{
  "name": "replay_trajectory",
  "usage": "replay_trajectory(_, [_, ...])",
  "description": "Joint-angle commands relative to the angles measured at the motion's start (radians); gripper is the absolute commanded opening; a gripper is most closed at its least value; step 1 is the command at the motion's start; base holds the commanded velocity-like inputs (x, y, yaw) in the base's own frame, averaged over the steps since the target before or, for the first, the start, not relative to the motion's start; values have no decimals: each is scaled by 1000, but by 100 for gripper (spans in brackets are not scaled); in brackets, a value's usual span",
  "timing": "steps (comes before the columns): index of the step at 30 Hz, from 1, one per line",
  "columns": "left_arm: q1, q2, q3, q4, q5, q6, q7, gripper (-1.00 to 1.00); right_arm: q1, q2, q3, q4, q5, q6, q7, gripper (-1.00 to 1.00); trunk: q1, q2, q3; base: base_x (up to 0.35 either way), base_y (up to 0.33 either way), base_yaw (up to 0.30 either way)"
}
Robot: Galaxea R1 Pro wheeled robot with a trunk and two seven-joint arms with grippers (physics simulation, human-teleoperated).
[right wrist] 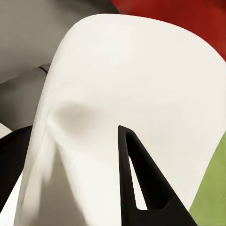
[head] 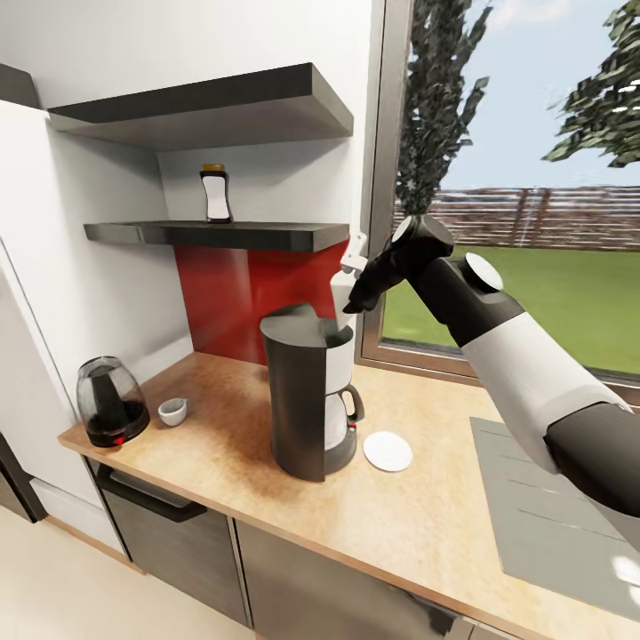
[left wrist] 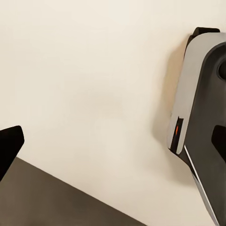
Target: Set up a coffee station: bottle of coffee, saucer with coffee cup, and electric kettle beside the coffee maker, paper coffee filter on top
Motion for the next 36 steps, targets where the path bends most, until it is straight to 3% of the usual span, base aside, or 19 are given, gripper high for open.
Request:
replay_trajectory(1, [-1, 0, 3, 2, 3, 1, 2, 100, 0, -1, 2, 0, 7, 5, 7, -100, 0, -1, 0, 0, 0, 0])
replay_trajectory(8, [-1, -1, 3, 2, 3, 1, 2, 100, 0, 1, 3, 57, 4, 4, 5, -100, 0, -1, 0, 0, 0, 0])
replay_trajectory(36, [-1, -1, 3, 2, 3, 1, 2, 100, 1, 0, 2, 61, 5, 5, 5, -100, 0, -1, -6, 0, 0, 49])
